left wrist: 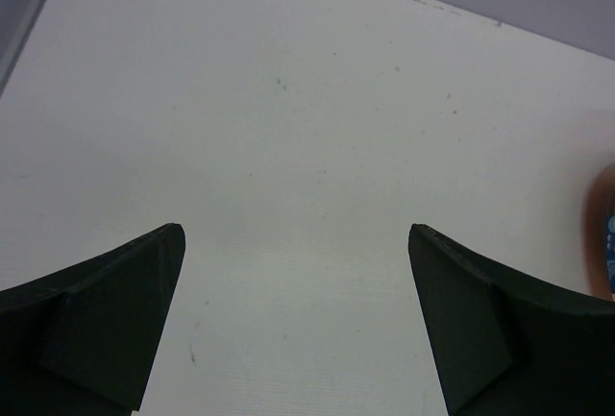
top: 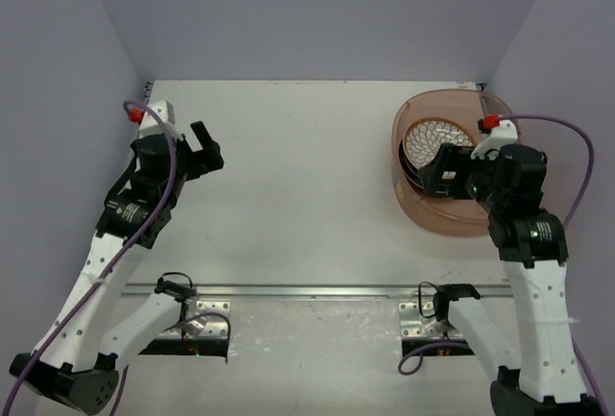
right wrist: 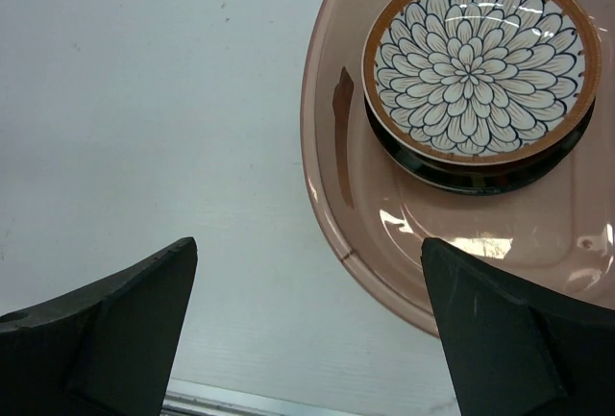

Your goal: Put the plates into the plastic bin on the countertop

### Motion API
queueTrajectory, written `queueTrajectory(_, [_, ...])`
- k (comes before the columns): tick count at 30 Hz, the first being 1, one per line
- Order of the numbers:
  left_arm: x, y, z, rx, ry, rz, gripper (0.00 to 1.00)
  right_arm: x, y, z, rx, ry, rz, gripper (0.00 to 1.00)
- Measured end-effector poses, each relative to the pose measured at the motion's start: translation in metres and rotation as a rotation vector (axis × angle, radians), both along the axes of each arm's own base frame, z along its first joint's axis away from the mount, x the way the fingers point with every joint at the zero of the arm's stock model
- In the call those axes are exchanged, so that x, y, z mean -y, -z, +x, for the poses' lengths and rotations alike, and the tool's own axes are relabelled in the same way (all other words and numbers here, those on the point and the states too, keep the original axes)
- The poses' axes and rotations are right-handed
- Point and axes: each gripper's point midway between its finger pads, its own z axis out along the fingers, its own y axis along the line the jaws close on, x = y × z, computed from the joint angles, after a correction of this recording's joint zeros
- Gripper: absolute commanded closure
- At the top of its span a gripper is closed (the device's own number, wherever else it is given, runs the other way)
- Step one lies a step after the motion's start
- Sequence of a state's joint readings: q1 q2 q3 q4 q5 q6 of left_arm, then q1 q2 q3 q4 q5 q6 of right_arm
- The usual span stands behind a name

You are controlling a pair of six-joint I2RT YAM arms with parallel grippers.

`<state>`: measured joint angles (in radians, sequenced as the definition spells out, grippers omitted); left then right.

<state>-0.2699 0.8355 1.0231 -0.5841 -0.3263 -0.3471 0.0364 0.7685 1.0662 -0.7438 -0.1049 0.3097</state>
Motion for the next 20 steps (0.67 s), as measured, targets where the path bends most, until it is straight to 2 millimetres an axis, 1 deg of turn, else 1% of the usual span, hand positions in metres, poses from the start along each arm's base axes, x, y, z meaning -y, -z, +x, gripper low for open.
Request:
queueTrajectory(3, [-0.013, -0.011, -0.021, 0.094, -0.019, 0.024, 0.00, 0.005, -0.009, -0.033, 0.024, 0.005, -0.030, 0.01])
queueTrajectory(6, [-0.020, -0.019, -0.035, 0.172, -0.023, 0.038, 0.00, 0.011, -0.021, -0.057, 0.064, 0.017, -0.074, 0.01])
queueTrajectory(8, [-0.022, -0.024, -0.040, 0.205, -0.019, 0.047, 0.00, 0.016, -0.028, -0.071, 0.095, 0.024, -0.105, 0.01])
queueTrajectory(10, [-0.024, -0.023, -0.041, 0.209, -0.017, 0.061, 0.00, 0.021, -0.034, -0.082, 0.120, 0.032, -0.127, 0.01])
queueTrajectory(13, [-0.029, -0.022, -0.046, 0.222, -0.022, 0.094, 0.00, 0.027, -0.040, -0.093, 0.148, 0.041, -0.159, 0.01])
queueTrajectory(16, [-0.036, -0.019, -0.054, 0.244, -0.037, 0.120, 0.00, 0.029, -0.041, -0.098, 0.158, 0.044, -0.176, 0.01])
queueTrajectory(20, [-0.041, -0.028, -0.065, 0.319, -0.046, 0.126, 0.00, 0.031, -0.040, -0.098, 0.151, 0.049, -0.187, 0.01])
